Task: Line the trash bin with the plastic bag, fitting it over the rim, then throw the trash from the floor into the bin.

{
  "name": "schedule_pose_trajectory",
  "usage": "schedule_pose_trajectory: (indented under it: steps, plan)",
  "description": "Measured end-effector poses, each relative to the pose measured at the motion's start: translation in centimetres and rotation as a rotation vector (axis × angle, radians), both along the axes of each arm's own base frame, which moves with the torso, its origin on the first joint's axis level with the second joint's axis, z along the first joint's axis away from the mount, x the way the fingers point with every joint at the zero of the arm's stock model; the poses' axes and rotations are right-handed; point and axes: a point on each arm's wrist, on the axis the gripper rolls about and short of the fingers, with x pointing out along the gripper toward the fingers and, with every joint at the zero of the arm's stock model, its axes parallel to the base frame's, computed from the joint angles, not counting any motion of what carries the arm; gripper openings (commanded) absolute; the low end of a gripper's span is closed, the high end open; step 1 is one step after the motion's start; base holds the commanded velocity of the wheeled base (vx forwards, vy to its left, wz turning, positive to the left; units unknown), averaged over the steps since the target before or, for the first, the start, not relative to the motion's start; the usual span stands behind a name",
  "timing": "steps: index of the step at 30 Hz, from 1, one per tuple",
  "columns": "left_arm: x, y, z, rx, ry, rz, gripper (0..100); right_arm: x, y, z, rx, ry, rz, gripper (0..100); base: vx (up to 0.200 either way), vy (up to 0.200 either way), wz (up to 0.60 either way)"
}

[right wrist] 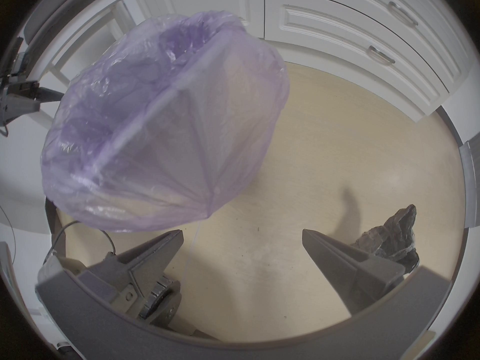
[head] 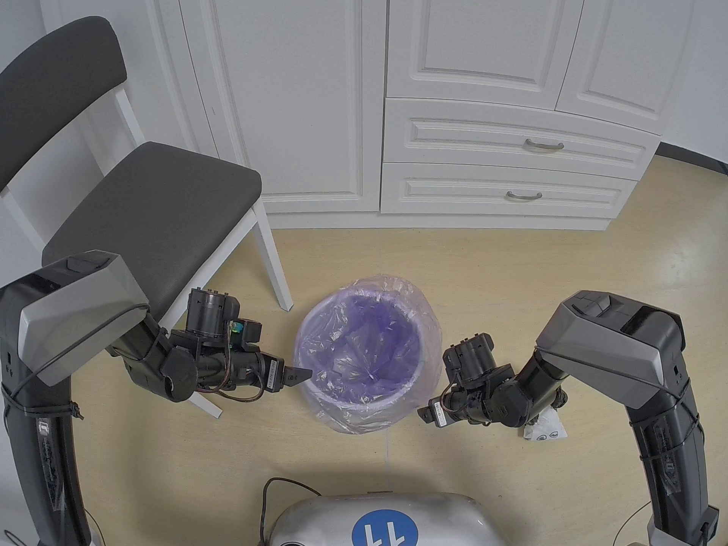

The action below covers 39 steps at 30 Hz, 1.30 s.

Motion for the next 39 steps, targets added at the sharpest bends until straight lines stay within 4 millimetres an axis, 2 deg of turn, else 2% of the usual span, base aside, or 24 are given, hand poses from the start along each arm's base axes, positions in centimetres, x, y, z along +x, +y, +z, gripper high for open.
schedule_pose_trajectory:
  steps: [8,14,18,24,32,39]
  plan:
    - [1.0,-0.4,-0.9,-0.033,-0.014,0.019,100,-1.7,0.4,-0.1,0.001,0.045,0.052,100,0.0,0.0,0.0]
    - [1.1,-2.3,-0.9,-0.098,-0.092,0.05,100,-2.0,0.2,0.0,0.005,0.059,0.069,100,0.0,0.0,0.0]
    - [0.8,-3.2,-1.5,-0.102,-0.065,0.074,100,-2.1,0.2,0.0,0.005,0.063,0.073,100,0.0,0.0,0.0]
    - [1.4,-3.3,-2.5,-0.066,0.003,0.104,100,-2.2,0.2,0.0,0.004,0.063,0.074,100,0.0,0.0,0.0]
    - [2.0,-2.5,-3.3,-0.03,-0.003,0.141,100,-2.2,0.3,0.0,0.002,0.062,0.079,100,0.0,0.0,0.0]
    - [2.3,-1.7,-3.4,0.072,-0.047,0.181,100,-2.2,0.2,0.0,-0.006,0.061,0.079,100,0.0,0.0,0.0]
